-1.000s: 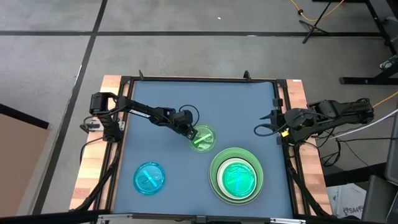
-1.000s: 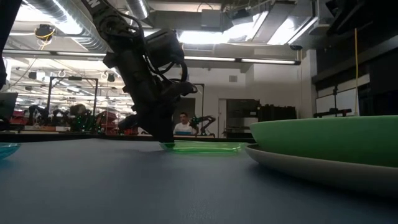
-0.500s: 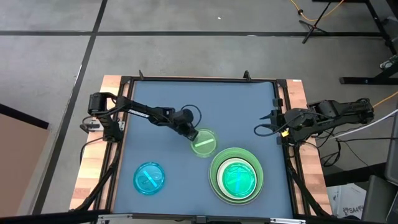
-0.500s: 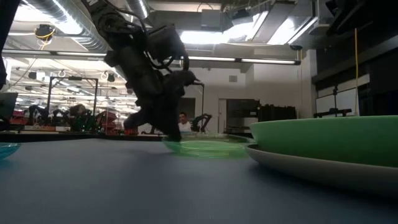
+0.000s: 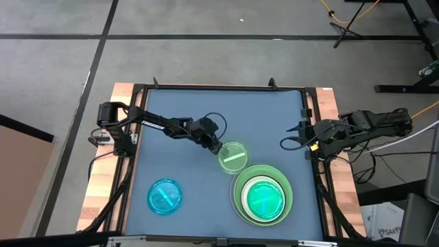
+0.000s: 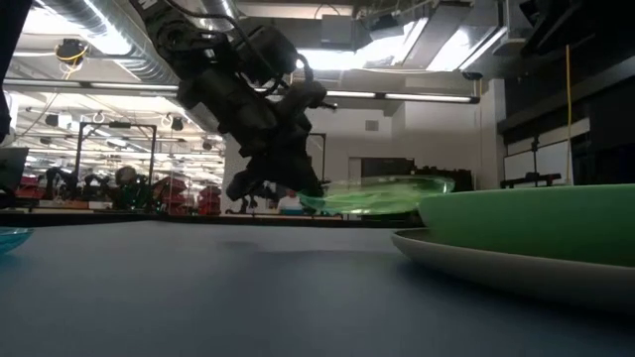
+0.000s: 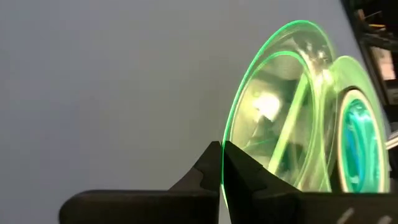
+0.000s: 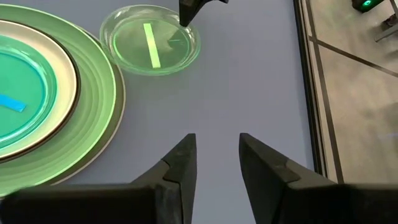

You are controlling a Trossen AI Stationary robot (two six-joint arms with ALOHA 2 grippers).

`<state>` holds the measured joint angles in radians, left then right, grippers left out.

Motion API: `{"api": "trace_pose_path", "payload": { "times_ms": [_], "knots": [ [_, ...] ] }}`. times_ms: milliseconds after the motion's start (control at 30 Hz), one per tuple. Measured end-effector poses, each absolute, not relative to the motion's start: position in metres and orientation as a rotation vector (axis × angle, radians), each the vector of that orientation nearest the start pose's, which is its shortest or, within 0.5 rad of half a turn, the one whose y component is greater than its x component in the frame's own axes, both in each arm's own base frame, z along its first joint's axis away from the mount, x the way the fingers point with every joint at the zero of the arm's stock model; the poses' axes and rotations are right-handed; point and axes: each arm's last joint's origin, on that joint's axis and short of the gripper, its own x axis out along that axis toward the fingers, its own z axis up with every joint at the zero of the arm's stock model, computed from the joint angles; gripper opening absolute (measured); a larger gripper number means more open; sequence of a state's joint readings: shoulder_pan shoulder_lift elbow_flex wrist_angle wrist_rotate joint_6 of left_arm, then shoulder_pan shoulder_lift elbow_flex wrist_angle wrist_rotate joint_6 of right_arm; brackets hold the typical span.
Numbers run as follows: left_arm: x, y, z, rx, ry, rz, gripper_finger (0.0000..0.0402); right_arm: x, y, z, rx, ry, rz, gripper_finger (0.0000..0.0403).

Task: Stack plastic plates
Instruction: Stack the small green plate on top of the blue plate

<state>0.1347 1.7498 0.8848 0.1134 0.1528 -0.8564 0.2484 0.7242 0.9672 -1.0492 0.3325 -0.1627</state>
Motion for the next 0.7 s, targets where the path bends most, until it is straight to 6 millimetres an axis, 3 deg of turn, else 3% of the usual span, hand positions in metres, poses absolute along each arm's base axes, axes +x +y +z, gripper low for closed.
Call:
{"api": "trace_pose_path", "payload": {
  "times_ms": [367, 700],
  "knots": [
    [0.346, 0.045, 0.158, -0.936, 0.615, 0.242, 0.0000, 0.110, 0.018, 0.327, -0.385, 0.780, -0.017, 0.0111],
    [0.362, 0.021, 0.183, -0.968, 0.368, 0.074, 0.0000, 0.110, 0.018, 0.327, -0.385, 0.780, -0.017, 0.0111]
  ]
}}
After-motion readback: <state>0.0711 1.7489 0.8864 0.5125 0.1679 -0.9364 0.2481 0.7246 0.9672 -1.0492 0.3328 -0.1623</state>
